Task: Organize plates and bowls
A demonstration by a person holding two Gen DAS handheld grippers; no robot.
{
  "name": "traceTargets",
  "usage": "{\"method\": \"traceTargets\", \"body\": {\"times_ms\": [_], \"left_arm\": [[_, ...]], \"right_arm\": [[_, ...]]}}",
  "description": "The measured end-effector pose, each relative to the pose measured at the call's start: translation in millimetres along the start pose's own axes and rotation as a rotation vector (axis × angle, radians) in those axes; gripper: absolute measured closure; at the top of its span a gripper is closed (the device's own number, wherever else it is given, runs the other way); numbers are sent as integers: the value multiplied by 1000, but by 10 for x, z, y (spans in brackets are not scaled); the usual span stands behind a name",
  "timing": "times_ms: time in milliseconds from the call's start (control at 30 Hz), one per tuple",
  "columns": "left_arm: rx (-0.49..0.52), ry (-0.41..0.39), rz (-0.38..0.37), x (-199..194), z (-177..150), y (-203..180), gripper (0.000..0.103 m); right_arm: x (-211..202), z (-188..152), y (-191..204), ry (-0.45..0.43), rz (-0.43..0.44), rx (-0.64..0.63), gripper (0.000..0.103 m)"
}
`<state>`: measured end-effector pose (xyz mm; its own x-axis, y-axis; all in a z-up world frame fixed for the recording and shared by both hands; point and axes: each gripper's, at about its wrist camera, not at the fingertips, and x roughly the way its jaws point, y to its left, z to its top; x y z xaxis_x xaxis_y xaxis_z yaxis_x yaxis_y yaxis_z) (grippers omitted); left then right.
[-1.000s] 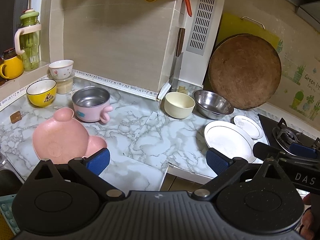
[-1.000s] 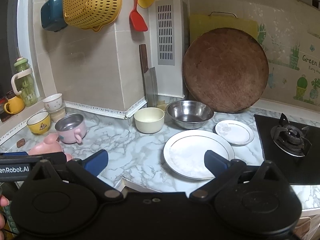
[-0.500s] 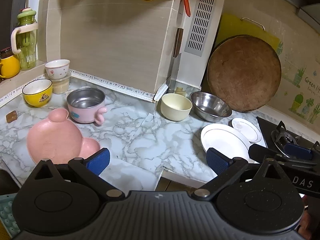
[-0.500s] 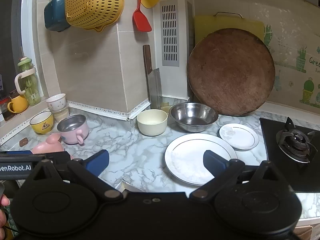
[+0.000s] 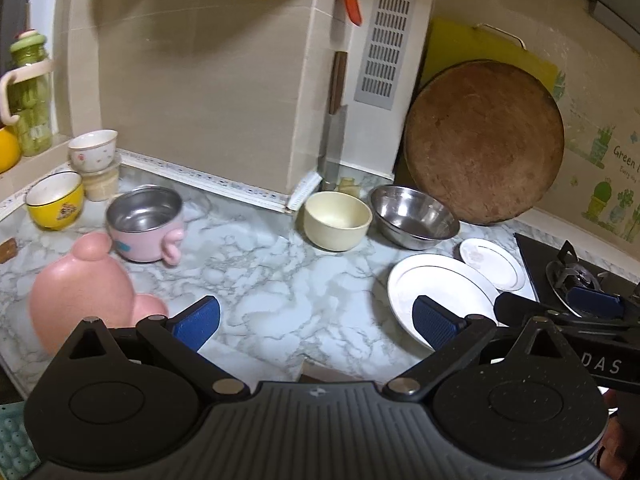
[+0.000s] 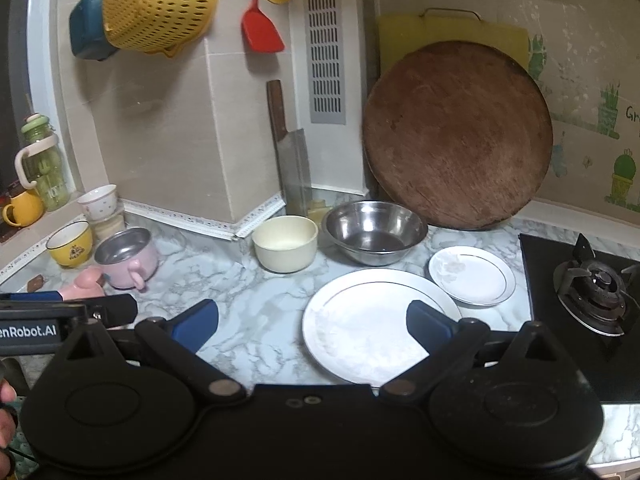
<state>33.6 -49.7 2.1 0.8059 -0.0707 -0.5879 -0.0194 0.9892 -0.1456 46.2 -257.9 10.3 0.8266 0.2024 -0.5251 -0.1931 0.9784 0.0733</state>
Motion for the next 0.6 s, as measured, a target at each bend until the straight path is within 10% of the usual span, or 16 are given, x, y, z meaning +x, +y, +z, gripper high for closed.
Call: {"method": "traceTargets", "body": {"times_ms": [600], "left_arm": [[93,107,-69,1344,142,-609,0]], "right_arm": [[962,-2,-993,174,-102,-26,11]]}}
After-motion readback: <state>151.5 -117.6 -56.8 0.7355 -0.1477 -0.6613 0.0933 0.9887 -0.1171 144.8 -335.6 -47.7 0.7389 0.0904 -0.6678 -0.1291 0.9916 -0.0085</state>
